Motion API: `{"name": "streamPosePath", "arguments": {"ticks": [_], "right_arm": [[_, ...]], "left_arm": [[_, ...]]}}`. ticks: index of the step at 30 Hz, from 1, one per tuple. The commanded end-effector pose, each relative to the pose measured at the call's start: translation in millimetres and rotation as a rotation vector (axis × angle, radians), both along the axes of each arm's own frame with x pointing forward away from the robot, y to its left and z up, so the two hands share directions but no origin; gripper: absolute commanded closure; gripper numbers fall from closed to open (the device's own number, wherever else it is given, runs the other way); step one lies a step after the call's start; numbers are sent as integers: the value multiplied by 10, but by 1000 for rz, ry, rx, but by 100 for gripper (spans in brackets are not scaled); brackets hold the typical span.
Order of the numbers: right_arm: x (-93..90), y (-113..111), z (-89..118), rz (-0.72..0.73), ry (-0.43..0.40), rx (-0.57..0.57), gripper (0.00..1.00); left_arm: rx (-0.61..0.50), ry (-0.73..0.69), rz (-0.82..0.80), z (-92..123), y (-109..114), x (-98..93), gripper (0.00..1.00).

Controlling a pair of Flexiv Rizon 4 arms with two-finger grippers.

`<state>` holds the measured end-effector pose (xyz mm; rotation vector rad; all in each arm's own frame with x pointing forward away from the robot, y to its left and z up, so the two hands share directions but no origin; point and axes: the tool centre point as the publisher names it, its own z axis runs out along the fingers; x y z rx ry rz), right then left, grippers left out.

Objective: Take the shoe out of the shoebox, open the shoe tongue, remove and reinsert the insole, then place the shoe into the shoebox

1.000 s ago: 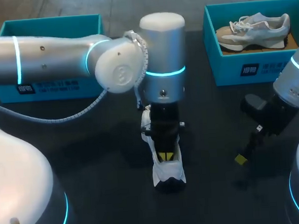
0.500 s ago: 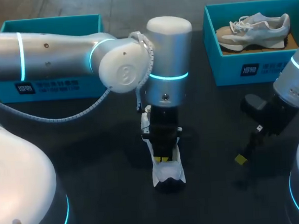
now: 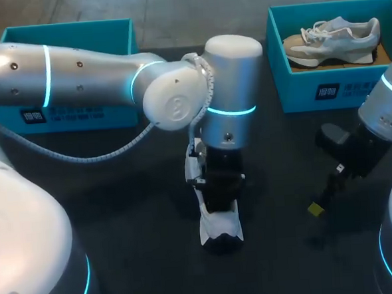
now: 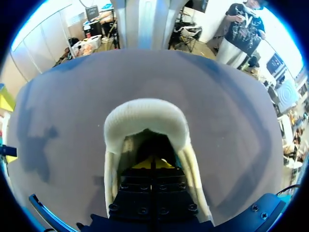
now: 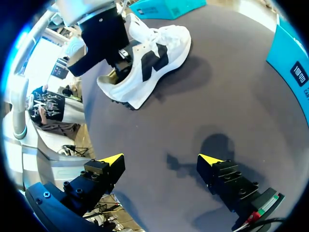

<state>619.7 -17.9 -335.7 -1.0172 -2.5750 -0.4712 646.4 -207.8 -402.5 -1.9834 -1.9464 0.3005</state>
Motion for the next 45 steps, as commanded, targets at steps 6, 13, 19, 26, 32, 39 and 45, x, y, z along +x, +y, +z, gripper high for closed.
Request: {"name": "streamPosePath", "arguments": {"ticks": [6, 13, 19, 26, 32, 39, 45], "right_arm": [[-15, 5, 2, -2, -2, -4, 0], [-15, 5, 2, -2, -2, -4, 0], [-15, 5, 2, -2, -2, -4, 0], [-15, 5, 2, -2, -2, -4, 0], [-15, 5, 2, -2, -2, -4, 0], [-15, 5, 2, -2, -2, -4, 0], [-15, 5, 2, -2, -2, -4, 0]], "left_arm": [[-74, -40, 46, 90, 74, -15, 100], [-159, -101, 64, 387, 11, -10, 100], [-110, -71, 27, 294, -23, -64, 100], [-44, -23, 23, 5, -34, -75, 100], [-23, -10, 33, -165, -55, -93, 100], [-51, -51, 67, -207, -52, -116, 100], [-100, -89, 82, 40, 3, -127, 100]]}}
